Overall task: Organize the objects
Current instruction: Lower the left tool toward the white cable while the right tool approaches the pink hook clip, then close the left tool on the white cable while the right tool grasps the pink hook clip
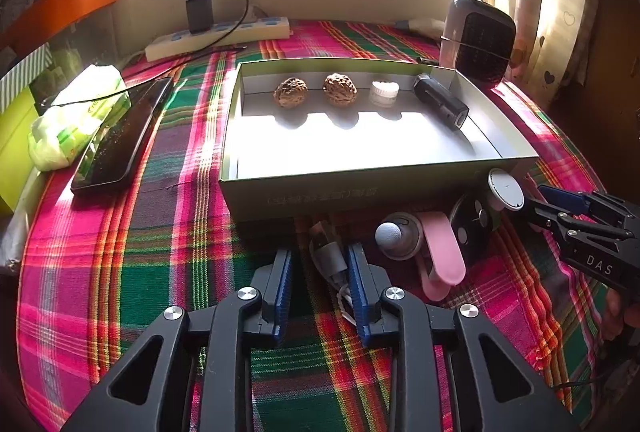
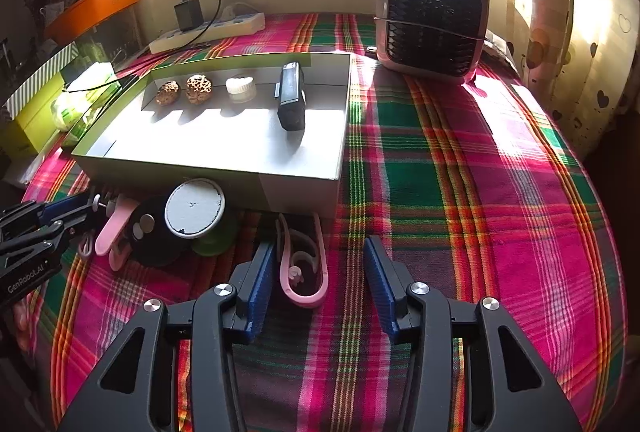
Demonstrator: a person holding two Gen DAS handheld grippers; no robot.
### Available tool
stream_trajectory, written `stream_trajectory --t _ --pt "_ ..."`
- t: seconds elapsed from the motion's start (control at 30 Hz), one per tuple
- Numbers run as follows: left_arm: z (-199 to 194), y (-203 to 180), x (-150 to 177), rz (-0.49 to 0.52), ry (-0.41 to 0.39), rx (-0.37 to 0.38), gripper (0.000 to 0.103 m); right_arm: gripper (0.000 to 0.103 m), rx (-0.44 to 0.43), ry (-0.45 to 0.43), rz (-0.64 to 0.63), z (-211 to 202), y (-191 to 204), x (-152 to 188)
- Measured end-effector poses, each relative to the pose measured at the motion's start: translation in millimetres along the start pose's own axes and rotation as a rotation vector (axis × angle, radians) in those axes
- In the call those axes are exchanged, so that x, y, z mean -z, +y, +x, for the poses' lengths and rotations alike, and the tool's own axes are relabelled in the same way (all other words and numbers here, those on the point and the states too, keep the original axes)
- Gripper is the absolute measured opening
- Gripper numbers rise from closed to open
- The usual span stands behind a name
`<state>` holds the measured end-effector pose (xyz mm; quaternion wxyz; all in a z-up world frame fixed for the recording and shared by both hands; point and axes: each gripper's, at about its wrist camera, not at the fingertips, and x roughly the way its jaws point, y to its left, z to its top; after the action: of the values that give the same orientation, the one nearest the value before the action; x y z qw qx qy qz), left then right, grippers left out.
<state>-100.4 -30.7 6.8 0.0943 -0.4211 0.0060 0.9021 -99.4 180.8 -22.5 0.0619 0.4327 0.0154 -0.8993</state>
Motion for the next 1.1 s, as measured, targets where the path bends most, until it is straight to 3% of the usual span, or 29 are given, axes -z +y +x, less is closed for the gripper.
stream_trajectory --t 0.03,0.4,1.1 --pt "0.0 0.1 0.1 -0.001 0.0 0.002 0.017 0.04 -0.001 -0.001 0.001 -0.2 -0.4 0.2" --pt "0.3 -0.4 0.2 0.001 0.0 0.002 0.017 0.025 -0.013 -0.002 -0.01 -0.6 1.0 0.2" --pt "-0.2 0.0 0.0 -0.002 0.0 0.002 0.015 0.025 -0.016 -0.003 -0.016 -0.9 2.2 0.7"
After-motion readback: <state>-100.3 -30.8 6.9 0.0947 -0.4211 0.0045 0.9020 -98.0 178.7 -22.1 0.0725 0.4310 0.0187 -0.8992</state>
